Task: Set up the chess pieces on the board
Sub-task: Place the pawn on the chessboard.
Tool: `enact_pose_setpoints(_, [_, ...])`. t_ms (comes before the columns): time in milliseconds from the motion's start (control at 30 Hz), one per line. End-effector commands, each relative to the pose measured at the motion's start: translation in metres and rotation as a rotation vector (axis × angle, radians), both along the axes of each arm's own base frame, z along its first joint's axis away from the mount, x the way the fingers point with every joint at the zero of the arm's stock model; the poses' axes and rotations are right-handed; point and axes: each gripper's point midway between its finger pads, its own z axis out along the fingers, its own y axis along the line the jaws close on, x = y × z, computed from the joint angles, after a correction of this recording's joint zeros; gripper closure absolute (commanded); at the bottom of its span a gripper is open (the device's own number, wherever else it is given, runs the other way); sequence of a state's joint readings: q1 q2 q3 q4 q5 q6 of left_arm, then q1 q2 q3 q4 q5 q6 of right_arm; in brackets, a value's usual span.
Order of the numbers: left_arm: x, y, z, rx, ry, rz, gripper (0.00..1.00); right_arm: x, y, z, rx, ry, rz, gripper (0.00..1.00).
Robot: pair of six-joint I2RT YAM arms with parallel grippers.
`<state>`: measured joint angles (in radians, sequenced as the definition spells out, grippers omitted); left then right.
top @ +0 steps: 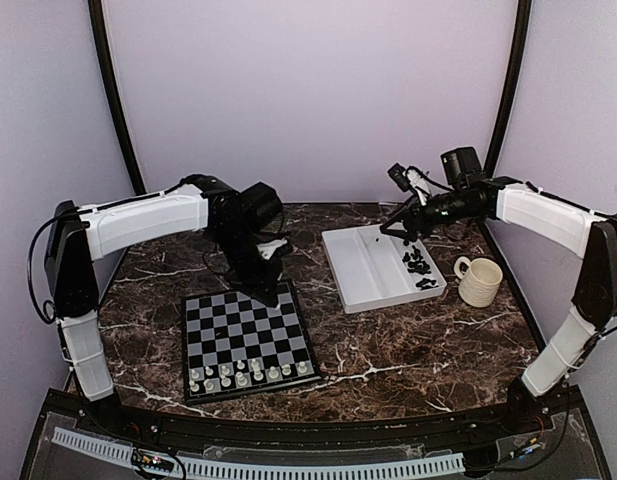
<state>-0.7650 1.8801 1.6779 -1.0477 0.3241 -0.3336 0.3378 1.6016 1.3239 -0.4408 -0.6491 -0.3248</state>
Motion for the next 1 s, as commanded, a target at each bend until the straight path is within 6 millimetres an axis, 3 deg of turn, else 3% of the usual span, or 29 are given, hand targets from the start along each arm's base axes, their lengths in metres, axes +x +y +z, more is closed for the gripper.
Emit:
enact_pose_setpoints(0, [-0.041,0.032,-0.029,0.13,0.207,-0.009,1.0,-0.015,0.014,-0.008,-0.063,-0.028,0.076,0.37])
enact_pose_setpoints(267, [-0.051,0.04,-0.062,0.213,0.294,-0.033,1.0,-0.031,0.029,-0.021,-0.121,-0.031,0.144,0.37])
enact_pose_setpoints(400, [-0.049,0.037,-0.071,0.215,0.307,-0.043,0.93,-0.032,0.032,-0.023,-0.134,-0.03,0.15,0.36])
enact_pose_setpoints(567, [-0.045,0.033,-0.076,0.212,0.301,-0.051,0.88,-0.033,0.034,-0.027,-0.15,-0.027,0.158,0.36])
enact_pose_setpoints(667, [-0.042,0.03,-0.077,0.201,0.289,-0.053,0.77,-0.034,0.035,-0.028,-0.158,-0.027,0.16,0.36])
enact_pose_setpoints(800, [-0.038,0.028,-0.077,0.192,0.272,-0.056,0.72,-0.035,0.038,-0.031,-0.168,-0.02,0.17,0.36])
enact_pose_setpoints(967, [-0.039,0.028,-0.077,0.192,0.266,-0.063,0.7,-0.036,0.041,-0.034,-0.18,-0.011,0.179,0.36])
